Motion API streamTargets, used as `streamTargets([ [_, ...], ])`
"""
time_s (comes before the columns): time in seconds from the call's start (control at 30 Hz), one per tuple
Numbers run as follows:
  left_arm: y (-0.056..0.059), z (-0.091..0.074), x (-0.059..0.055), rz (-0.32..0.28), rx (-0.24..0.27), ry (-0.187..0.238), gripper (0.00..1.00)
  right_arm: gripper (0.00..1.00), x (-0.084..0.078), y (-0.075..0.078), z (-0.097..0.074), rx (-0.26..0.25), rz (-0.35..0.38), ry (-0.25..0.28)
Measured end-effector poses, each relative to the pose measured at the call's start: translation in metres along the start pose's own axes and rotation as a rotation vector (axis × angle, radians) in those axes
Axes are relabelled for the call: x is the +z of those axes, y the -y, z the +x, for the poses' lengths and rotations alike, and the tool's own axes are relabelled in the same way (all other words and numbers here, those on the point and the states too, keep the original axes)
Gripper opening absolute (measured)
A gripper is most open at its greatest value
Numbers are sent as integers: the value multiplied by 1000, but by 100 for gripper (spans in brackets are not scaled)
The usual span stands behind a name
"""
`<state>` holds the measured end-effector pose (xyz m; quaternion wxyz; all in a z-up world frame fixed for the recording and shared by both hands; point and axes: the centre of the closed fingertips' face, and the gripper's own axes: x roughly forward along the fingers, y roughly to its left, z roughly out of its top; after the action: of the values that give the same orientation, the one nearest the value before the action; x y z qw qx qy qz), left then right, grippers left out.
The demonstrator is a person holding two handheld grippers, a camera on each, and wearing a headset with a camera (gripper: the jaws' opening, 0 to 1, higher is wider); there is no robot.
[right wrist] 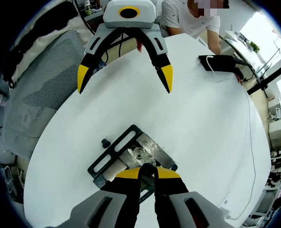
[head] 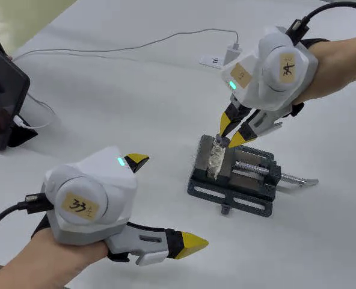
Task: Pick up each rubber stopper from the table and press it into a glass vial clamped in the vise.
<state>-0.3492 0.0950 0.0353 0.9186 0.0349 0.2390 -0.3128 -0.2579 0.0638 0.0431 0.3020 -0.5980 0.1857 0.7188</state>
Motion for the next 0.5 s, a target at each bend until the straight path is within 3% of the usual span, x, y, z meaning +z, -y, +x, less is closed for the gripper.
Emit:
streamTargets([
  [0.5, 1, 1, -7, -23, -4, -7, 99, 6, -4, 1, 10, 19, 7, -6],
])
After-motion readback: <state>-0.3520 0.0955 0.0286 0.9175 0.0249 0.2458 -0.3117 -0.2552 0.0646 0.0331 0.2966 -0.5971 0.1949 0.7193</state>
